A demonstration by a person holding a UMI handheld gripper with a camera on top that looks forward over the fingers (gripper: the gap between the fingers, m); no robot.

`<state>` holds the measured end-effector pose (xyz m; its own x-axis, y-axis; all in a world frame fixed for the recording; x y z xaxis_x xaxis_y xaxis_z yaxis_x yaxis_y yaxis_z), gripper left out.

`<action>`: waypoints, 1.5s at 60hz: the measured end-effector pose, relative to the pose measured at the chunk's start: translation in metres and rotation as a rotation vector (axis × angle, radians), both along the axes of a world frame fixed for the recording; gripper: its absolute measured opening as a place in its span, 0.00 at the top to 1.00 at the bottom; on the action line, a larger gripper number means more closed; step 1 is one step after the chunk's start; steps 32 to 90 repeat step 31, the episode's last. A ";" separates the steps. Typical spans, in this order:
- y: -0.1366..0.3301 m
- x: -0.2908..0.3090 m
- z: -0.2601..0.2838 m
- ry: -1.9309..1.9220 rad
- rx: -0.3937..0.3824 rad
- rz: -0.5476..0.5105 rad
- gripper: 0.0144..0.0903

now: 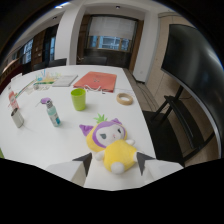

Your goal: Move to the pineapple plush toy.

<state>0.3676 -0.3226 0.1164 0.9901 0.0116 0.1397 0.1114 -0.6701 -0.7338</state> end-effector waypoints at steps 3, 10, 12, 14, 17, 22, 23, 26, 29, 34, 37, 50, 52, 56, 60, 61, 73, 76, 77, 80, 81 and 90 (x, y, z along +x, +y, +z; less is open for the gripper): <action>0.007 0.002 -0.005 0.009 -0.010 0.007 0.07; 0.016 -0.001 -0.011 0.045 -0.024 0.013 0.07; 0.018 0.000 -0.012 0.050 -0.027 0.013 0.07; 0.019 0.001 -0.013 0.053 -0.028 0.013 0.07; 0.020 0.002 -0.013 0.054 -0.029 0.013 0.07; 0.020 0.005 -0.013 0.055 -0.031 0.013 0.07; 0.020 0.005 -0.014 0.054 -0.030 0.014 0.07; 0.020 0.005 -0.015 0.052 -0.032 0.017 0.07; 0.019 0.005 -0.015 0.053 -0.033 0.019 0.07; 0.019 0.004 -0.015 0.056 -0.034 0.020 0.07; 0.019 0.004 -0.015 0.056 -0.034 0.020 0.07; 0.019 0.004 -0.015 0.056 -0.034 0.020 0.07; 0.019 0.004 -0.015 0.056 -0.034 0.020 0.07; 0.019 0.004 -0.015 0.056 -0.034 0.020 0.07; 0.019 0.004 -0.015 0.056 -0.034 0.020 0.07; 0.019 0.004 -0.015 0.056 -0.034 0.020 0.07; 0.019 0.004 -0.015 0.056 -0.034 0.020 0.07; 0.019 0.004 -0.015 0.056 -0.034 0.020 0.07; 0.019 0.004 -0.015 0.056 -0.034 0.020 0.07; 0.019 0.004 -0.015 0.056 -0.034 0.020 0.07; 0.019 0.004 -0.015 0.056 -0.034 0.020 0.07; 0.019 0.004 -0.015 0.056 -0.034 0.020 0.07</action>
